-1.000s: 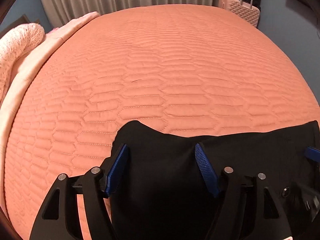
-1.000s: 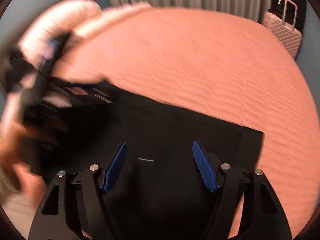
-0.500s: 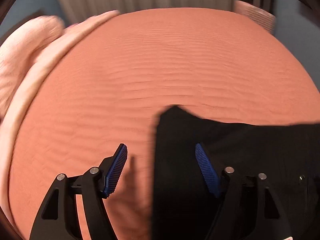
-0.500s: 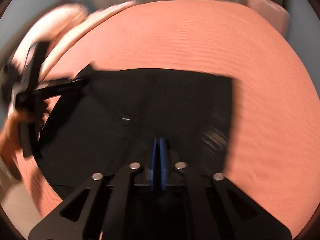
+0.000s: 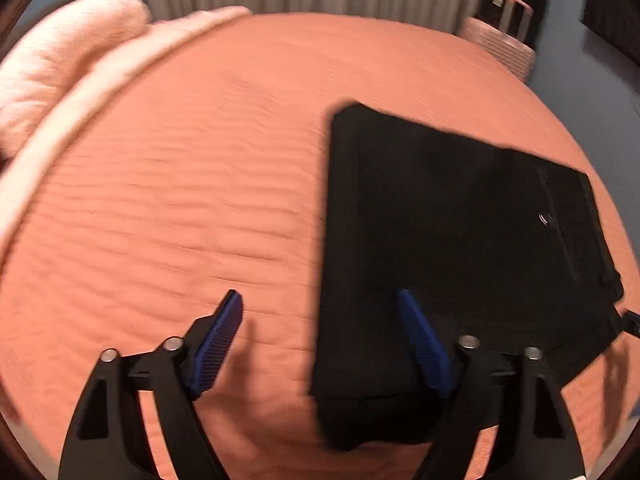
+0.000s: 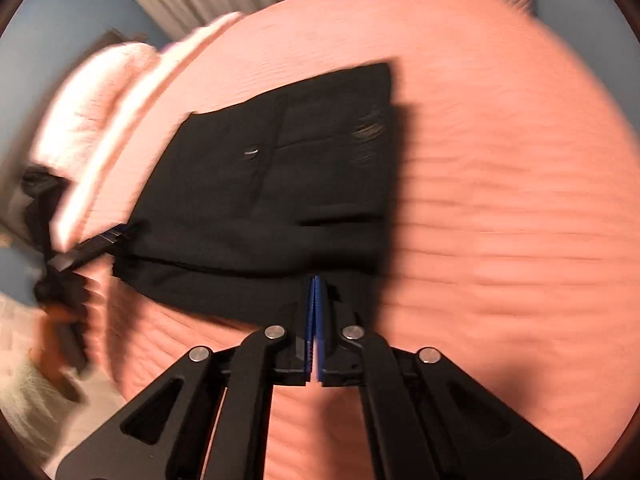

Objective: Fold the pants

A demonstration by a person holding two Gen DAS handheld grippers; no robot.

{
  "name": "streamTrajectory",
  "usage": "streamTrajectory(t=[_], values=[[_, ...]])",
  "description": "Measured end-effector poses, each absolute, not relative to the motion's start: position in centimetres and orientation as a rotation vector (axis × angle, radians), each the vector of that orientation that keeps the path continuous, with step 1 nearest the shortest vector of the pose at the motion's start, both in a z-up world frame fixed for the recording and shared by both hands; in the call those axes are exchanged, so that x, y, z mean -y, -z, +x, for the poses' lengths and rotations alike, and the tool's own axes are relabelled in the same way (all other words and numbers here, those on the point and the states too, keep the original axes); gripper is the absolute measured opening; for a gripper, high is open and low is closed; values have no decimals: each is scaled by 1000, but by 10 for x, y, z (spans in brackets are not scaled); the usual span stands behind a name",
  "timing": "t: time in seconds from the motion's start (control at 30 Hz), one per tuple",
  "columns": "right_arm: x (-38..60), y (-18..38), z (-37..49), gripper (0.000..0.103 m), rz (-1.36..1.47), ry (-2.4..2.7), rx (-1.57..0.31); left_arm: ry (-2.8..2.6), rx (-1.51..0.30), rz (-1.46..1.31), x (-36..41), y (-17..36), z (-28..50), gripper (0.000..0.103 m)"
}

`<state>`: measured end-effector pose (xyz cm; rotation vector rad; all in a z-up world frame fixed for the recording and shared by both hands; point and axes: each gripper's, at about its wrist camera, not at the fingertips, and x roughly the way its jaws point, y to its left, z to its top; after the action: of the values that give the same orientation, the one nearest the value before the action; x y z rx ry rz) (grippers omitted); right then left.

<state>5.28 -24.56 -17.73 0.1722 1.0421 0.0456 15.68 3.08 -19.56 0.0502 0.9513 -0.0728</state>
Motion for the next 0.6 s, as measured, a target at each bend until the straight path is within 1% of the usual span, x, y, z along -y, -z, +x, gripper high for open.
streamTrajectory(t=[0.1,0.13,0.27,0.3,0.33,0.4,0.47,0.6], values=[[210,158,56,6,154,-144,-1005,87,-880,76,-26,163,135,72],[187,159,61,6,113,-199,-998,98,-869,72,-23,158,126,74],[121,172,78,7,-63,-340,-1003,83,-905,185,-6,161,91,74],[115,176,90,9,-108,-361,-994,76,-904,200,-6,161,86,74],[104,177,92,26,-166,-377,-978,69,-903,204,-7,161,82,74],[88,181,96,49,-261,-393,-939,72,-925,192,-12,161,77,74],[80,184,105,47,-301,-407,-930,59,-965,177,-27,165,73,74],[69,179,123,47,-272,-490,-944,44,-982,149,-42,171,68,74]])
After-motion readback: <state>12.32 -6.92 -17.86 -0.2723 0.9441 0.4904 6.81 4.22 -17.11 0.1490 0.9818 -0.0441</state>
